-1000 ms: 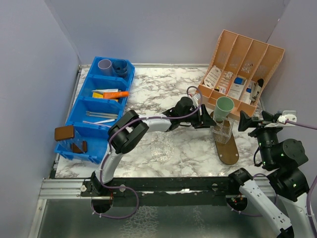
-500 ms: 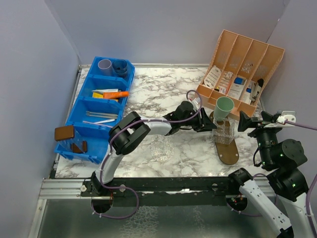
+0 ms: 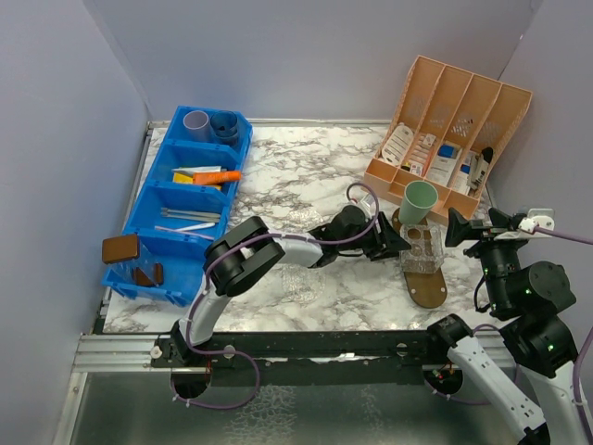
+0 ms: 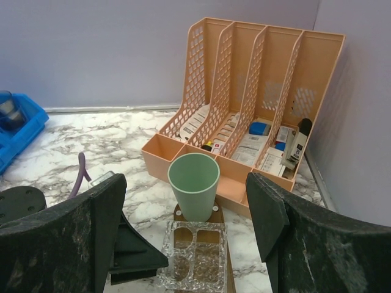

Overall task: Prepare toiletry sets of a toothbrush and toothpaste on the tray
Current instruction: Adjust the toothpaste holder on the tray.

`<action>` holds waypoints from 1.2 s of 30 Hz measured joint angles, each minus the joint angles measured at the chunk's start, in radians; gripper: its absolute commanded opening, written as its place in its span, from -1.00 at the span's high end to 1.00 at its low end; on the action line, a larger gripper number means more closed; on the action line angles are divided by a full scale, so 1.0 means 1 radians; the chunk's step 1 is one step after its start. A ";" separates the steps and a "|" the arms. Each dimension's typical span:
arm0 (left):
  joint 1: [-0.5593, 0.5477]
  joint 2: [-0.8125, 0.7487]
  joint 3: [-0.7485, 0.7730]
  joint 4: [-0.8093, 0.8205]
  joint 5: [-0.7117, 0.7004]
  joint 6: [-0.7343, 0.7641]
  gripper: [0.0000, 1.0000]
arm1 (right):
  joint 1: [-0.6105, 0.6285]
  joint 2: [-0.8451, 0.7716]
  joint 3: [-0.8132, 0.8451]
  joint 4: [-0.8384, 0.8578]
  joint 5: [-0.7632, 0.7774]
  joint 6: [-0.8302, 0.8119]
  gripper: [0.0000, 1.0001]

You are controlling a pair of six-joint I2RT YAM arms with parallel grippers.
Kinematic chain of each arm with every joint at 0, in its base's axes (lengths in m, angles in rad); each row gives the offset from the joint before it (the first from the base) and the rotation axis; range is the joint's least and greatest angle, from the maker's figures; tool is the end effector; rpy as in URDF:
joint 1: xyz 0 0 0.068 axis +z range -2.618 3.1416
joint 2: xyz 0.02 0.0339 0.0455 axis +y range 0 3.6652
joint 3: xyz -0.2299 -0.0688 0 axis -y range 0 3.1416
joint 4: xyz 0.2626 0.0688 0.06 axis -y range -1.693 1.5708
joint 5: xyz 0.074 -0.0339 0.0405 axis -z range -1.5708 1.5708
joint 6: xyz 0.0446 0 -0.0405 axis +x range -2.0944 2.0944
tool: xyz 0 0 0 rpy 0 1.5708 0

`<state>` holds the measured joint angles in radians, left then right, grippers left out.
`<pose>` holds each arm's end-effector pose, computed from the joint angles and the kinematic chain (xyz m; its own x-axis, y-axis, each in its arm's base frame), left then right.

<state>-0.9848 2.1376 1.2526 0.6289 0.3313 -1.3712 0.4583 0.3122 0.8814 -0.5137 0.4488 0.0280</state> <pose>0.2470 -0.3984 0.1128 -0.9706 -0.2138 -0.1110 0.0534 0.2586 -0.9645 0.1019 0.0287 0.3825 0.0494 0.0525 -0.9974 -0.0115 0.9986 0.0520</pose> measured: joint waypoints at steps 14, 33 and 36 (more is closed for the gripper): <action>-0.007 0.007 -0.003 0.018 -0.008 -0.004 0.11 | 0.007 -0.004 0.000 0.000 0.000 0.000 -0.61; -0.038 0.026 -0.073 0.185 -0.084 -0.098 0.45 | 0.016 -0.007 -0.008 0.007 0.000 -0.007 -0.61; -0.042 0.026 -0.088 0.214 -0.109 -0.106 0.38 | 0.019 -0.008 -0.008 0.008 0.000 -0.007 -0.61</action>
<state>-1.0264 2.1632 1.1645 0.8433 0.2218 -1.4773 0.4778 0.3046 0.8734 -0.5060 0.4492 0.0208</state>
